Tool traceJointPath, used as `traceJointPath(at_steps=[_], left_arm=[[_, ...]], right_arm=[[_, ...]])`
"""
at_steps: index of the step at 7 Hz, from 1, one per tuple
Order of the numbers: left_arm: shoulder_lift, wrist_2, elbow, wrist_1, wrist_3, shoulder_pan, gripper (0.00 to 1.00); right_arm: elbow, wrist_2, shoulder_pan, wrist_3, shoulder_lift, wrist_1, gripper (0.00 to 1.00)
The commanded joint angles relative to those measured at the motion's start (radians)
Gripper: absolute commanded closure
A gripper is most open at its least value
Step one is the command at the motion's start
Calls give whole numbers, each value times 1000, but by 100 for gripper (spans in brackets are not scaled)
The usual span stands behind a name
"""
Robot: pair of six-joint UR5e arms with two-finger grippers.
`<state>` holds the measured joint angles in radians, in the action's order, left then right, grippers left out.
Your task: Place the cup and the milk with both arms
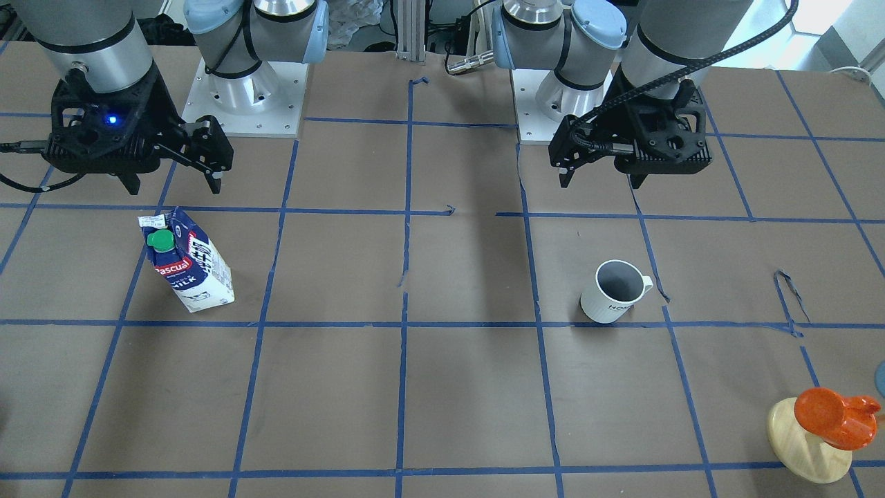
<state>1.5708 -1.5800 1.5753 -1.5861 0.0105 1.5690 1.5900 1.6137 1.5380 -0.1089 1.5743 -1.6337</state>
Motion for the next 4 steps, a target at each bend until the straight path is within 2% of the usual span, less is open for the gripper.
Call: traceJointPath(at_steps=[1,4], left_arm=[[0,0,0,0,0,0,0],[0,0,-3,0,0,-1,0]], right_arm=[[4,2,1,0,3,0,0],[5,8,1,0,4,0,0]])
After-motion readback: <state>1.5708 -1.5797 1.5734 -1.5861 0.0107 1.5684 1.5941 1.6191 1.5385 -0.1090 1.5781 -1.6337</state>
